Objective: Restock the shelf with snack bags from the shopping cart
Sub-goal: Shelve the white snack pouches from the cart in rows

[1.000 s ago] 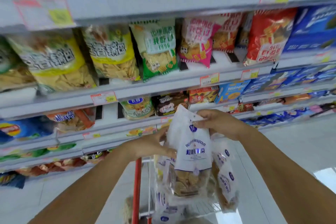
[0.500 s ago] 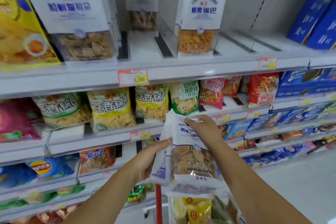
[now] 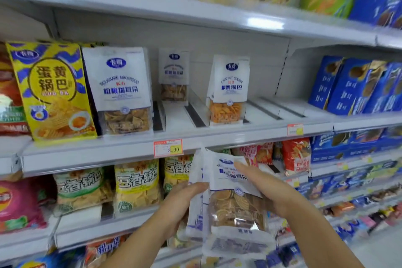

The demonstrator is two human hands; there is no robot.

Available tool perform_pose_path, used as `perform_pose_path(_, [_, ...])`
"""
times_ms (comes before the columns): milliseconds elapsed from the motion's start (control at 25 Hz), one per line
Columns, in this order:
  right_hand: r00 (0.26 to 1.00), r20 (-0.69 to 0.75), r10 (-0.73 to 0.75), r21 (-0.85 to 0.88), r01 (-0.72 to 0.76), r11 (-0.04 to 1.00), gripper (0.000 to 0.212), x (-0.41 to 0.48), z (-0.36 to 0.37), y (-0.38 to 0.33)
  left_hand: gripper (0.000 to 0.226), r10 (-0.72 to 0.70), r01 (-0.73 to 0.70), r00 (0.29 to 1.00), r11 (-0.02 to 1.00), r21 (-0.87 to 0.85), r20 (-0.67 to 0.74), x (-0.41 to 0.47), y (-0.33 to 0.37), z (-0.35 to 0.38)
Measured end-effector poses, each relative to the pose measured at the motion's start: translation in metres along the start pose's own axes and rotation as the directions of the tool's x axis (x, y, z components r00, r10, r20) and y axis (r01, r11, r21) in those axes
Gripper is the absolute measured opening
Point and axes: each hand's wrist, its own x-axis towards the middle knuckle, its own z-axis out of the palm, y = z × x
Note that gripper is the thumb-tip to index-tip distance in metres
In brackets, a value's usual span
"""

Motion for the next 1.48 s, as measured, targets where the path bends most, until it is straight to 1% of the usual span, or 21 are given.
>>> perform_pose_path(80, [0.992, 0.126, 0.004, 0.069, -0.013, 0.998, 0.065, -0.017, -0.004, 0.011, 0.031, -0.018, 0.019, 1.0, 1.0, 0.02, -0.016, -0.006, 0.006, 0.006])
perform_pose_path(160, [0.979, 0.205, -0.004, 0.169, -0.031, 0.985, 0.057, -0.023, -0.011, 0.016, 0.027, -0.06, 0.06, 0.998, 0.996, 0.068, -0.011, -0.01, 0.018, 0.009])
perform_pose_path(280, [0.974, 0.221, -0.05, 0.165, 0.014, 0.986, 0.071, -0.019, -0.023, 0.005, 0.045, -0.149, 0.141, 0.988, 0.977, 0.158, 0.038, -0.016, 0.043, 0.007])
perform_pose_path(360, [0.972, 0.189, -0.139, 0.207, 0.099, 0.973, 0.069, -0.013, -0.031, -0.003, 0.041, -0.175, 0.158, 0.981, 0.971, 0.181, 0.081, -0.023, 0.061, 0.001])
perform_pose_path(440, [0.963, 0.13, -0.235, 0.263, 0.195, 0.945, 0.079, -0.015, -0.028, -0.016, 0.039, -0.155, 0.135, 0.979, 0.979, 0.151, 0.135, -0.034, 0.08, -0.012])
perform_pose_path(480, [0.959, 0.083, -0.271, 0.284, 0.238, 0.929, 0.077, -0.016, -0.024, -0.024, 0.039, -0.107, 0.083, 0.982, 0.985, 0.155, 0.154, -0.041, 0.09, -0.02])
perform_pose_path(560, [0.927, -0.049, -0.371, 0.342, 0.365, 0.866, 0.05, -0.013, -0.011, -0.046, 0.041, 0.073, -0.087, 0.992, 0.986, 0.145, 0.098, -0.054, 0.107, -0.034])
perform_pose_path(600, [0.894, -0.127, -0.429, 0.358, 0.444, 0.821, 0.043, -0.011, -0.002, -0.061, 0.042, 0.193, -0.191, 0.981, 0.97, 0.149, 0.002, -0.062, 0.116, -0.04])
perform_pose_path(640, [0.846, -0.203, -0.492, 0.335, 0.533, 0.777, 0.046, -0.006, 0.007, -0.075, 0.043, 0.325, -0.303, 0.939, 0.937, 0.173, -0.115, -0.068, 0.122, -0.048])
perform_pose_path(680, [0.783, -0.276, -0.557, 0.265, 0.619, 0.739, 0.051, 0.001, 0.015, -0.091, 0.041, 0.439, -0.398, 0.873, 0.893, 0.212, -0.213, -0.075, 0.13, -0.053])
perform_pose_path(760, [0.638, -0.376, -0.672, 0.035, 0.735, 0.678, 0.057, 0.015, 0.035, -0.121, 0.031, 0.589, -0.521, 0.742, 0.807, 0.28, -0.32, -0.089, 0.139, -0.066])
perform_pose_path(840, [0.546, -0.35, -0.761, -0.165, 0.764, 0.624, 0.069, 0.037, 0.056, -0.14, 0.025, 0.633, -0.541, 0.669, 0.774, 0.329, -0.389, -0.096, 0.143, -0.081])
perform_pose_path(880, [0.526, -0.302, -0.795, -0.241, 0.765, 0.597, 0.077, 0.05, 0.066, -0.144, 0.027, 0.639, -0.54, 0.65, 0.769, 0.343, -0.411, -0.097, 0.142, -0.089])
perform_pose_path(1000, [0.553, -0.223, -0.803, -0.348, 0.724, 0.595, 0.083, 0.094, 0.09, -0.14, 0.04, 0.632, -0.546, 0.635, 0.774, 0.321, -0.444, -0.099, 0.139, -0.103])
perform_pose_path(1120, [0.59, -0.237, -0.772, -0.383, 0.673, 0.633, 0.065, 0.127, 0.089, -0.135, 0.034, 0.64, -0.562, 0.637, 0.767, 0.309, -0.431, -0.098, 0.136, -0.106])
perform_pose_path(1160, [0.593, -0.253, -0.765, -0.39, 0.661, 0.641, 0.065, 0.134, 0.087, -0.137, 0.033, 0.643, -0.563, 0.636, 0.765, 0.312, -0.427, -0.097, 0.136, -0.106])
perform_pose_path(1240, [0.593, -0.294, -0.75, -0.442, 0.611, 0.657, 0.075, 0.137, 0.084, -0.138, 0.036, 0.641, -0.563, 0.632, 0.766, 0.31, -0.435, -0.093, 0.134, -0.107])
perform_pose_path(1320, [0.58, -0.243, -0.777, -0.57, 0.563, 0.598, 0.083, 0.132, 0.086, -0.133, 0.039, 0.633, -0.563, 0.629, 0.771, 0.298, -0.451, -0.087, 0.134, -0.107])
perform_pose_path(1400, [0.663, -0.13, -0.738, -0.727, 0.442, 0.525, 0.095, 0.126, 0.088, -0.125, 0.038, 0.623, -0.565, 0.638, 0.778, 0.274, -0.453, -0.081, 0.135, -0.105])
perform_pose_path(1440, [0.712, -0.098, -0.696, -0.784, 0.375, 0.494, 0.101, 0.126, 0.089, -0.121, 0.035, 0.623, -0.572, 0.644, 0.777, 0.263, -0.444, -0.078, 0.137, -0.104])
perform_pose_path(1480, [0.734, -0.092, -0.673, -0.815, 0.333, 0.475, 0.106, 0.131, 0.088, -0.12, 0.032, 0.624, -0.576, 0.651, 0.777, 0.253, -0.433, -0.075, 0.137, -0.102])
